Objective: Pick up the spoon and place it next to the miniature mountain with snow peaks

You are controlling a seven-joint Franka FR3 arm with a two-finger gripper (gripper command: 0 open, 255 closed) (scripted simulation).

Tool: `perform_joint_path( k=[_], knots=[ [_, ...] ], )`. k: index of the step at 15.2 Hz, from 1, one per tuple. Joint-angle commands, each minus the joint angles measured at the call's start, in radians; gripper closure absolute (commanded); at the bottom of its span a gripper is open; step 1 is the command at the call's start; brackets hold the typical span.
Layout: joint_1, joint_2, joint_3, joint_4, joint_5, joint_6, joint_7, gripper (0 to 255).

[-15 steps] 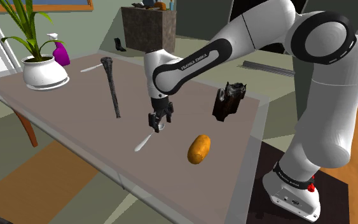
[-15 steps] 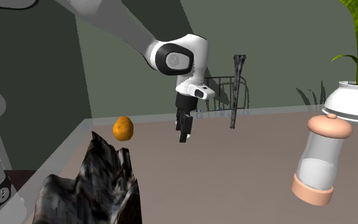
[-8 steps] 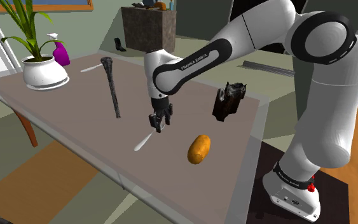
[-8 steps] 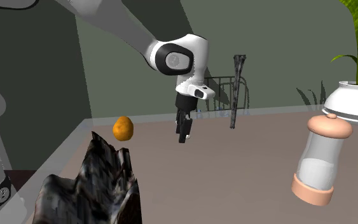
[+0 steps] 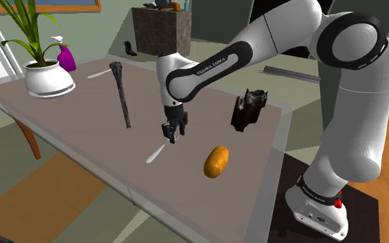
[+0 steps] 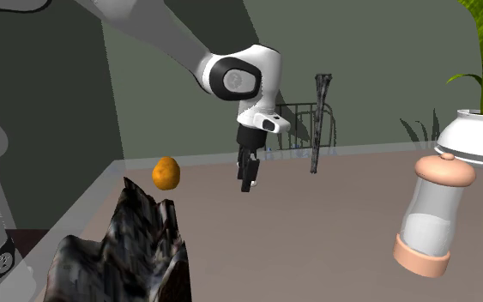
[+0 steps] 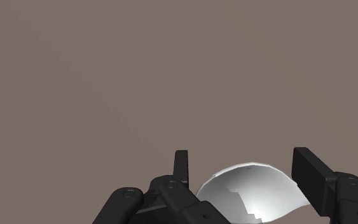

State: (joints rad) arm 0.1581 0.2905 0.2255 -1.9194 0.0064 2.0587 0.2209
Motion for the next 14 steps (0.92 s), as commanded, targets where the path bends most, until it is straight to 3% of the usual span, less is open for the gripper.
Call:
perform_joint_path(
  k=[1, 14],
  knots=[
    [-0.001, -0.010, 0.001, 0.008, 0.002, -0.018, 0.000, 255],
    [-0.005, -0.080, 0.005, 0.096, 0.017, -0.174, -0.002, 255]
  ],
)
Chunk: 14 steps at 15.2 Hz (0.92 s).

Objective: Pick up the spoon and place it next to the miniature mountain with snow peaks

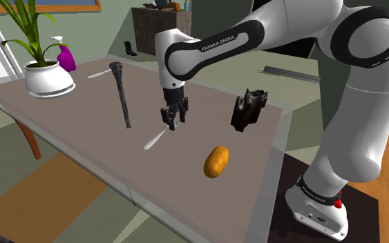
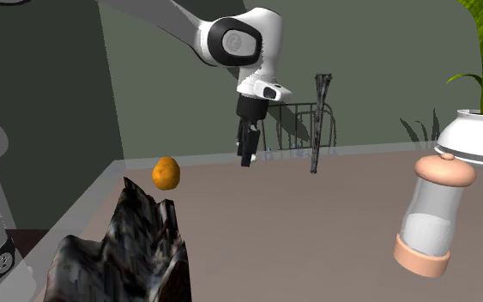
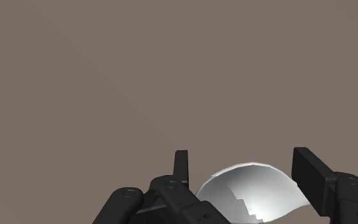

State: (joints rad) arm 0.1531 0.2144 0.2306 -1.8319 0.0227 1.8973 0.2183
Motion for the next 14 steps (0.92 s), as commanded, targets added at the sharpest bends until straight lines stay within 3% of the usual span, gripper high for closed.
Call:
perform_joint_path(
  k=[1, 14],
  knots=[
    [0.000, -0.008, 0.000, 0.017, 0.002, -0.025, 0.000, 255],
    [-0.002, -0.042, 0.002, 0.149, 0.008, -0.190, 0.004, 255]
  ],
)
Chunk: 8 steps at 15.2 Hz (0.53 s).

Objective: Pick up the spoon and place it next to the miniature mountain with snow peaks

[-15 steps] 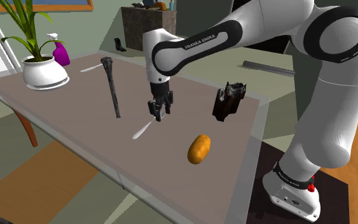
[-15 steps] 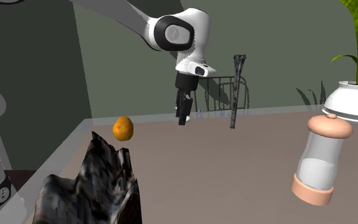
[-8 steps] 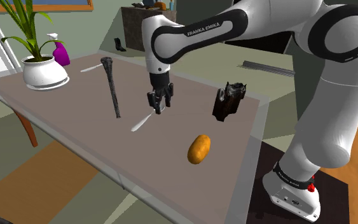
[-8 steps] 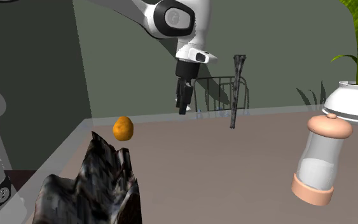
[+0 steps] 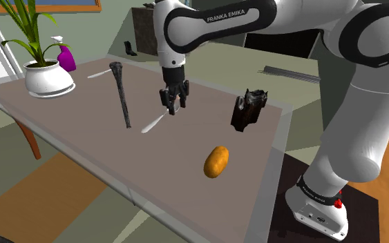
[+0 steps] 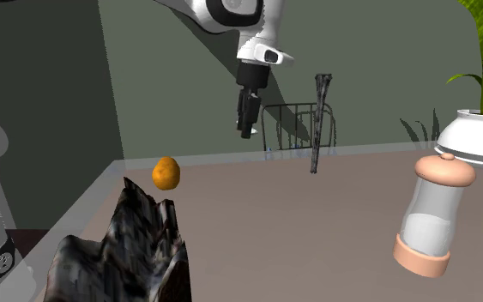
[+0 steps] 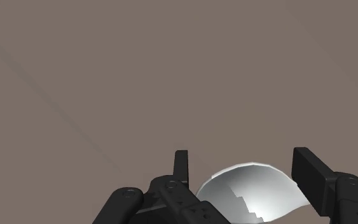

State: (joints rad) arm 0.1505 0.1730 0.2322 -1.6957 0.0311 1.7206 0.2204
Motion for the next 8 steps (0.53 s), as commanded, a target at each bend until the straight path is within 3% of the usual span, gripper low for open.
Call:
perform_joint_path(
  k=[1, 8],
  knots=[
    [0.001, -0.001, 0.001, 0.025, 0.000, -0.026, 0.002, 255],
    [0.002, -0.002, 0.002, 0.117, 0.000, -0.120, 0.007, 255]
  ],
)
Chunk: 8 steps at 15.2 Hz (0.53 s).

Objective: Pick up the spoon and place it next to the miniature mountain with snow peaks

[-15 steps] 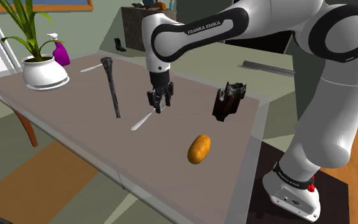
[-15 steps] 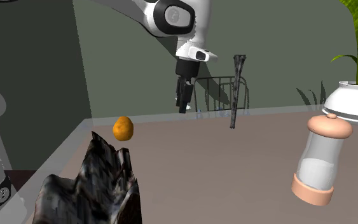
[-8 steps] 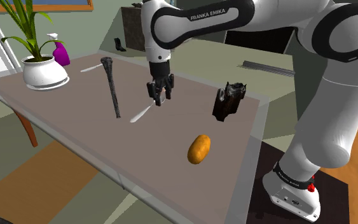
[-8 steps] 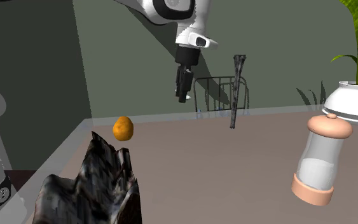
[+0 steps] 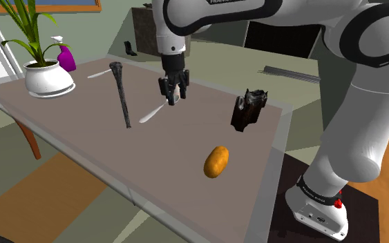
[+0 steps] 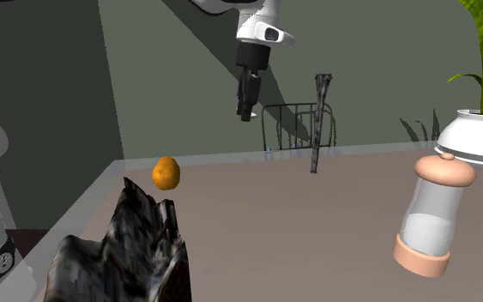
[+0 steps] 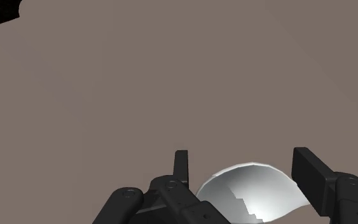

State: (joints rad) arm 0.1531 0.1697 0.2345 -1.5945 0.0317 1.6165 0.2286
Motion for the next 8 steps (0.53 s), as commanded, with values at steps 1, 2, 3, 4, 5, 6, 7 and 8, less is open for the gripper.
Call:
perform_joint_path(
  k=[1, 2, 3, 4, 5, 6, 7, 8],
  knots=[
    [-0.001, 0.002, -0.001, 0.031, -0.001, -0.030, 0.000, 255],
    [0.000, 0.003, 0.000, 0.046, -0.001, -0.043, 0.001, 255],
    [0.000, 0.004, 0.000, 0.061, -0.001, -0.057, 0.001, 255],
    [0.000, 0.006, 0.000, 0.076, -0.001, -0.071, 0.002, 255],
    [0.001, 0.008, 0.000, 0.092, -0.002, -0.085, 0.003, 255],
    [-0.013, -0.020, -0.008, 0.057, 0.003, -0.078, -0.019, 255],
    [-0.027, -0.047, -0.017, 0.023, 0.006, -0.071, -0.041, 255],
    [-0.040, -0.072, -0.026, -0.009, 0.010, -0.066, -0.064, 255]
  ],
)
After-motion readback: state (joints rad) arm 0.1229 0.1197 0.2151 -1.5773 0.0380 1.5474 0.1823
